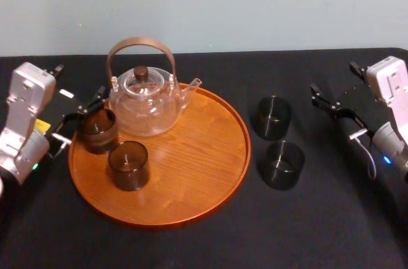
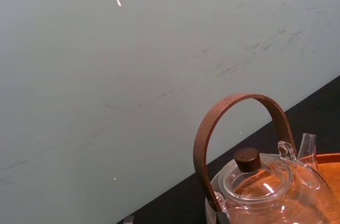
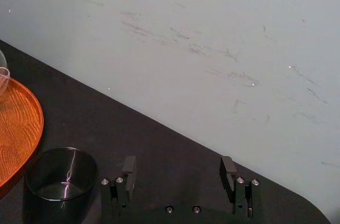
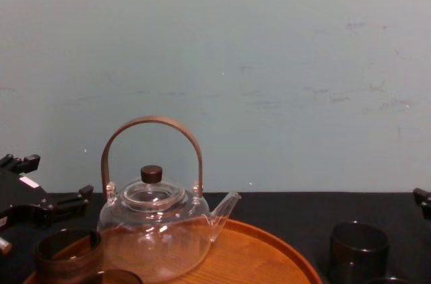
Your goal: Pick up the glass from the table and place it on the tray.
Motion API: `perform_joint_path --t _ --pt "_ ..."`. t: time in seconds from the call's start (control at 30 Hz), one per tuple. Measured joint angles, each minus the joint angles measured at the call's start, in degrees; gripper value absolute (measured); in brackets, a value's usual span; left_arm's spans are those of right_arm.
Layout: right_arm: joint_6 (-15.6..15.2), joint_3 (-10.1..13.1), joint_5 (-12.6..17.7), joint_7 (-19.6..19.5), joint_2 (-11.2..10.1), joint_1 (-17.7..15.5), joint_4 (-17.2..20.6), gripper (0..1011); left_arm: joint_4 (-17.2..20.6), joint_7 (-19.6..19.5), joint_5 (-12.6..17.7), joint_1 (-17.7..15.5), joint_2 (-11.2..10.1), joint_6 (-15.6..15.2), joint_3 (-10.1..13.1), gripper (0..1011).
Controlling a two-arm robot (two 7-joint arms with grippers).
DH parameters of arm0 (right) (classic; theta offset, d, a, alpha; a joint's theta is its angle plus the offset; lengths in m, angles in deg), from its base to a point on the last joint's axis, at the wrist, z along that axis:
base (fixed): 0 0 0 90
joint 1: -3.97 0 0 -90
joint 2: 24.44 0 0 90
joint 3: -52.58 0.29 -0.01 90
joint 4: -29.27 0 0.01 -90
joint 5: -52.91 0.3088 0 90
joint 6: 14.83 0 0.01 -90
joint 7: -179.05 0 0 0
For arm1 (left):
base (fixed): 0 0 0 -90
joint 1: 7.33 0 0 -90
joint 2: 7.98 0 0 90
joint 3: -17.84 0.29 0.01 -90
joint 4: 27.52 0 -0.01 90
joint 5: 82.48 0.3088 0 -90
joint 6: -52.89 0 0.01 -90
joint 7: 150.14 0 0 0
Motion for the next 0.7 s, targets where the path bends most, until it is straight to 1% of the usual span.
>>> perform_joint_path --t 0.7 --pt "0.0 0.0 0.0 0.0 0.0 0.0 0.0 1002 0.0 0.0 0.0 0.0 0.0 0.0 0.0 1001"
